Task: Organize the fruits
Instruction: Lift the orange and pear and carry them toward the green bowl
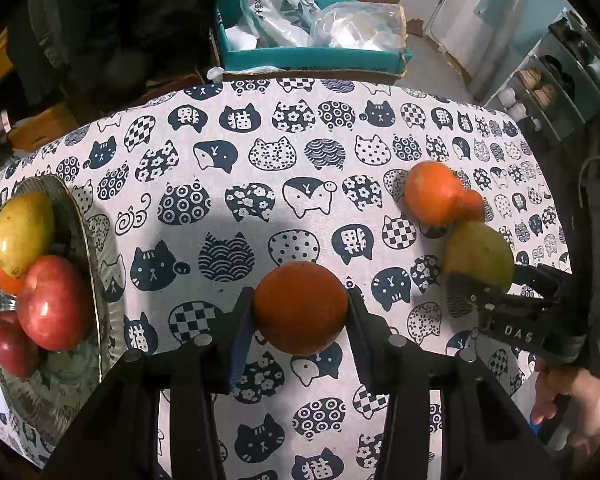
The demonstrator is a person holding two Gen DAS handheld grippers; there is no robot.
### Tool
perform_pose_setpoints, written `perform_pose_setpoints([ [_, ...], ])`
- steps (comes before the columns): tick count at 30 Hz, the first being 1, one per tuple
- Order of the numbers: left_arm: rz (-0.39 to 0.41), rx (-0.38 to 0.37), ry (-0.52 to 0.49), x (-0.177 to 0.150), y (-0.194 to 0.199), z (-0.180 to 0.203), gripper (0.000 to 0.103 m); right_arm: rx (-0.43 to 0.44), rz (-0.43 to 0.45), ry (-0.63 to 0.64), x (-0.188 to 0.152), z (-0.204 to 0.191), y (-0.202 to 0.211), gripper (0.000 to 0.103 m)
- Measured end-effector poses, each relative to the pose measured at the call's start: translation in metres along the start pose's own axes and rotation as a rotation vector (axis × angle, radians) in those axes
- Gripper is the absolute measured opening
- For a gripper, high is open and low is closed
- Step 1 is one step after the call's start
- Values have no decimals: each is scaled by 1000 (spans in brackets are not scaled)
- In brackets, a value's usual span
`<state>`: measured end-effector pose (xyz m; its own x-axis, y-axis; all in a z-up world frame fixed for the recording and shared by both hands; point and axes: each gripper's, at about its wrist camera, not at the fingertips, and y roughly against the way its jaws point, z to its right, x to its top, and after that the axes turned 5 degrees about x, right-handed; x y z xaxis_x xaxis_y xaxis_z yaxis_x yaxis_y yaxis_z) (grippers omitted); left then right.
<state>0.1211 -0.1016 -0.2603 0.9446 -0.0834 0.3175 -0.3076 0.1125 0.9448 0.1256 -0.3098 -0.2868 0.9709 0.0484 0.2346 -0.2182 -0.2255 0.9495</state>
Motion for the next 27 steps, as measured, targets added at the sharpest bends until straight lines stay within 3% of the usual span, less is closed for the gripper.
perform_pose_setpoints([
  [12,72,17,-10,1,30,0,45,-32,146,45,-17,-30,48,69],
  [27,193,25,-10,-5,87,-6,45,3,319,93,-14,-49,117,69],
])
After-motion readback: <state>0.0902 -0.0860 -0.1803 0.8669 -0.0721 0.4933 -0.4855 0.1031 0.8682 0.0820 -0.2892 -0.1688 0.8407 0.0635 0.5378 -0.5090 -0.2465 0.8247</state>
